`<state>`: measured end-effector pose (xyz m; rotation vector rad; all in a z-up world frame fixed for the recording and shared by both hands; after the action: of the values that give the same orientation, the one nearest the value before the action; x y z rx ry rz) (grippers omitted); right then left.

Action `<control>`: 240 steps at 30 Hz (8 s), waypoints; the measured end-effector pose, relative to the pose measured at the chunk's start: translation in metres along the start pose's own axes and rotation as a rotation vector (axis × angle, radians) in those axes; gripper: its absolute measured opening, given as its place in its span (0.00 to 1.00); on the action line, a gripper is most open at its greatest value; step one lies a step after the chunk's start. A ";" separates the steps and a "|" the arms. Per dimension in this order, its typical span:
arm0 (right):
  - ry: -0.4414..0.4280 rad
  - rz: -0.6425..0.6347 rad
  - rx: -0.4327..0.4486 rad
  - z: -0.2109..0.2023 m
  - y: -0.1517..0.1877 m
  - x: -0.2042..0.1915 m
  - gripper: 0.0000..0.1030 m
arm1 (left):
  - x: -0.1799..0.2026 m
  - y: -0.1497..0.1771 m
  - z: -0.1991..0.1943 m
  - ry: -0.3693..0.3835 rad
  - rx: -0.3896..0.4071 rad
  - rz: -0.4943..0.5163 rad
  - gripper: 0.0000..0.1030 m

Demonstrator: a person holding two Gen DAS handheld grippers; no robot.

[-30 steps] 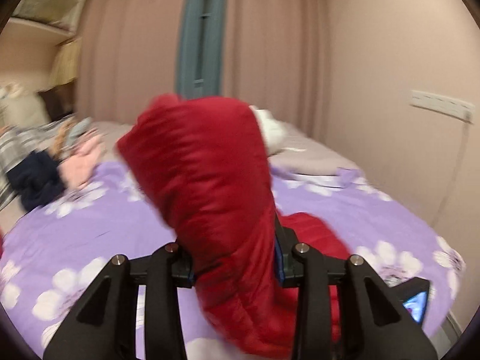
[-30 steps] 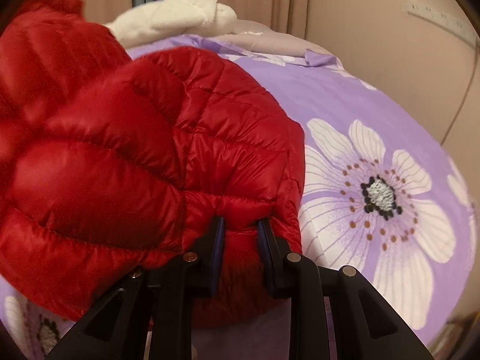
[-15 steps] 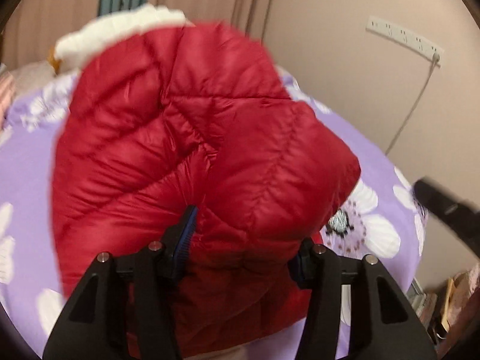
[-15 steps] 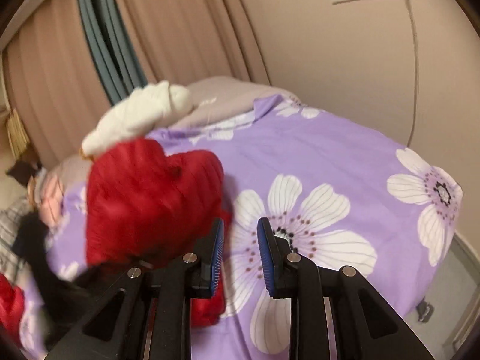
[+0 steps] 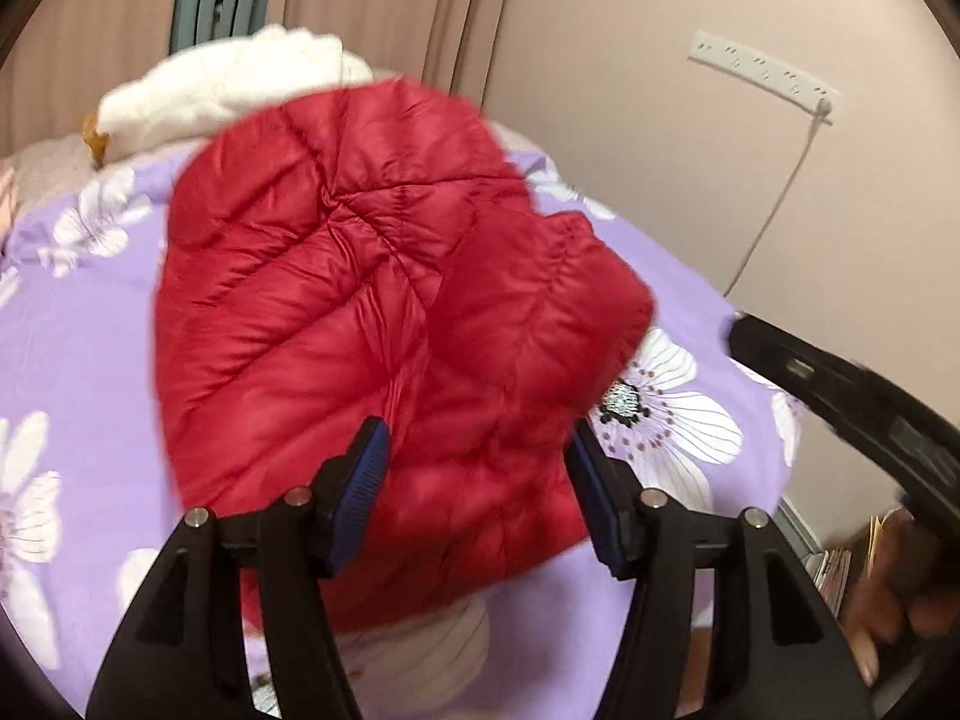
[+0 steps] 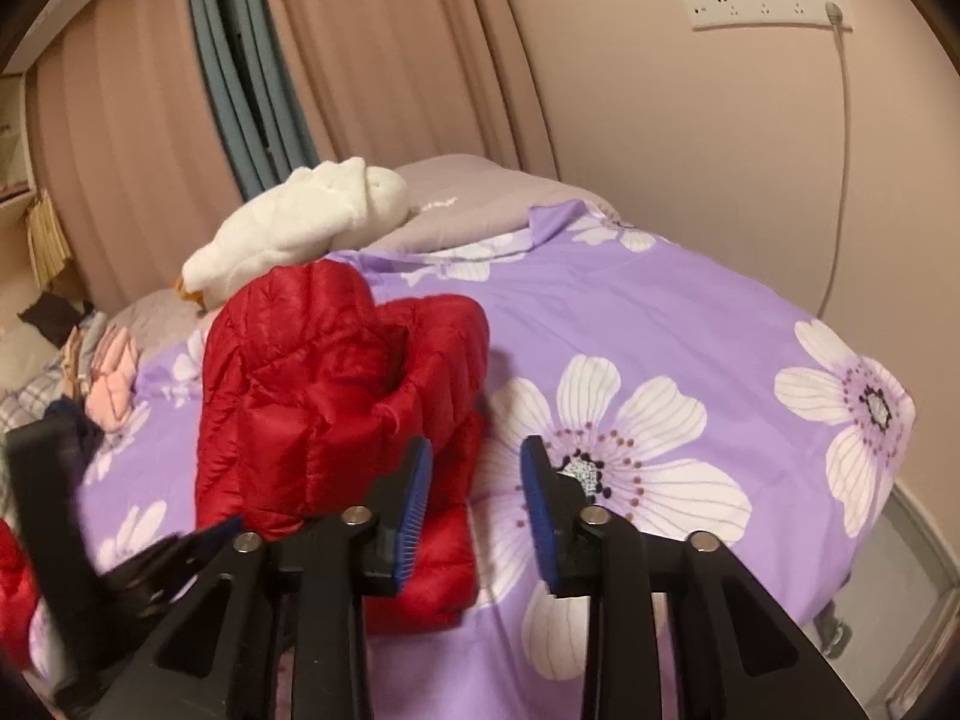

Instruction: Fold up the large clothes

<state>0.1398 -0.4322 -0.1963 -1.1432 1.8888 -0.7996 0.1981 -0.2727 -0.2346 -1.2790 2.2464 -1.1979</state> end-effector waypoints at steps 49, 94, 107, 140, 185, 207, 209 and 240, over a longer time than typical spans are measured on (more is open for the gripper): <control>0.243 -0.165 -0.161 0.110 0.072 -0.030 0.24 | -0.209 0.031 -0.107 -0.597 0.165 -0.563 0.44; -0.079 -0.084 -0.310 0.192 -0.014 -0.056 0.26 | -0.167 -0.059 0.141 -0.340 -0.134 -0.383 0.33; -0.179 0.004 -0.259 0.185 -0.005 -0.035 0.26 | -0.190 -0.050 0.126 -0.284 -0.135 -0.404 0.60; -0.595 0.408 -0.267 0.222 0.055 -0.043 0.43 | -0.079 -0.047 0.130 0.298 -0.134 -0.505 0.65; -0.908 -0.139 0.017 0.023 -0.043 -0.272 0.43 | -0.081 -0.063 -0.278 0.121 0.406 -0.373 0.66; -0.902 -0.174 -0.034 0.015 -0.027 -0.253 0.43 | -0.081 -0.051 -0.280 0.077 0.367 -0.417 0.66; -0.883 -0.169 -0.039 0.018 -0.027 -0.251 0.43 | -0.080 -0.053 -0.269 0.085 0.348 -0.417 0.66; -0.447 -0.337 -0.366 0.280 0.083 -0.279 0.49 | -0.239 0.032 0.012 -0.230 0.019 -0.480 0.80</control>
<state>0.4270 -0.1785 -0.3238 -1.7370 1.5168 -0.3261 0.3217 -0.0756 -0.3006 -1.9105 1.8167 -1.1377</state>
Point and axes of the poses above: each gripper's, at about its wrist camera, not at the fingertips, and z roughly the way its jaws point, x to its right, y to its underside, the point moved 6 cm from there along z, roughly the way its jaws point, and after that the axes turned 4 degrees about -y, right-handed, at the moved point
